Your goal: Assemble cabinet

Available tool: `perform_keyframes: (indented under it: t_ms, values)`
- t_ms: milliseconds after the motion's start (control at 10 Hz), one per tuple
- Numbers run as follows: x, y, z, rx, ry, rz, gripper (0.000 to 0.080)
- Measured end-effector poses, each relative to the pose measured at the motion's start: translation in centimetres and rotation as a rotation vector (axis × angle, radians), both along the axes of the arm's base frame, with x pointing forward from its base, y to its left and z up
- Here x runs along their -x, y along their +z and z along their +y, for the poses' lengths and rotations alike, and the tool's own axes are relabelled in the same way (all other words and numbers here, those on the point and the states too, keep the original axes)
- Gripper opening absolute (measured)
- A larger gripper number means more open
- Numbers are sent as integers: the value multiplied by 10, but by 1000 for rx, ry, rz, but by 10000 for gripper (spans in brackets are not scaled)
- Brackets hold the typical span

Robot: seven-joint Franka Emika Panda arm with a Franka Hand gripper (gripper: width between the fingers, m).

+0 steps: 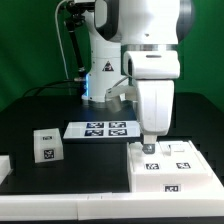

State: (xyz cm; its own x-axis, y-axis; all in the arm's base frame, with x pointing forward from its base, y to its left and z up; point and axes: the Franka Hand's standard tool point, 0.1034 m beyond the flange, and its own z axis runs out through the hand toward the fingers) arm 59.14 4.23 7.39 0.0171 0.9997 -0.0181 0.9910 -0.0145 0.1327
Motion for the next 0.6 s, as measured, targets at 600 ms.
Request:
perform_keyframes:
  t_ms: [600]
  values:
    - [45, 21, 13, -27, -236, -22, 793]
